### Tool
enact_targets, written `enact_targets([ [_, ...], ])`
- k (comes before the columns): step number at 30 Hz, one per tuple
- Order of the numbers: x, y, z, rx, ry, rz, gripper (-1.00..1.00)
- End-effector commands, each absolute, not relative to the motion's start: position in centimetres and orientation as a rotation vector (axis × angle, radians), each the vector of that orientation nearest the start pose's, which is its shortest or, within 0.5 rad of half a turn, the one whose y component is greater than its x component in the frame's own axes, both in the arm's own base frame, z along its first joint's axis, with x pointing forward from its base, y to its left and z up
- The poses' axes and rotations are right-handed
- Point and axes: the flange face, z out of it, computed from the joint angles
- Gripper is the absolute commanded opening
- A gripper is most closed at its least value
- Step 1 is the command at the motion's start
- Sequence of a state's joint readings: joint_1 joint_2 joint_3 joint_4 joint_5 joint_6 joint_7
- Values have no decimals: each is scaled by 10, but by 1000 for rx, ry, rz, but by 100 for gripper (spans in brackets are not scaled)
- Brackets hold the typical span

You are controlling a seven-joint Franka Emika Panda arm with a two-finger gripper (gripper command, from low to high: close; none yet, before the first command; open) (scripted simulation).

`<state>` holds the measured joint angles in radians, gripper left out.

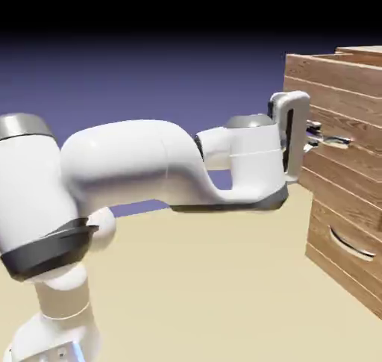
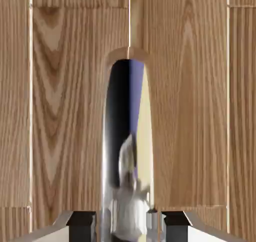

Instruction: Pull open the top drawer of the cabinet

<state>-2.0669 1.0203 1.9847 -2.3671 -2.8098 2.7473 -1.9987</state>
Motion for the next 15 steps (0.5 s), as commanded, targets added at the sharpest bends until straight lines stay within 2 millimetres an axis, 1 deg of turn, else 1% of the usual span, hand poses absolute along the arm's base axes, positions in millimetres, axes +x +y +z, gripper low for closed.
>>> enact_targets([
  [1, 428, -95, 495, -615, 1482, -613, -100],
  [11, 327, -95, 495, -615, 1482, -613, -100],
  [12, 327, -95, 495, -615, 1482, -613, 100],
  [13, 327, -95, 495, -615, 1482, -613, 100],
  [15, 307, -96, 495, -613, 1483, -611, 100],
])
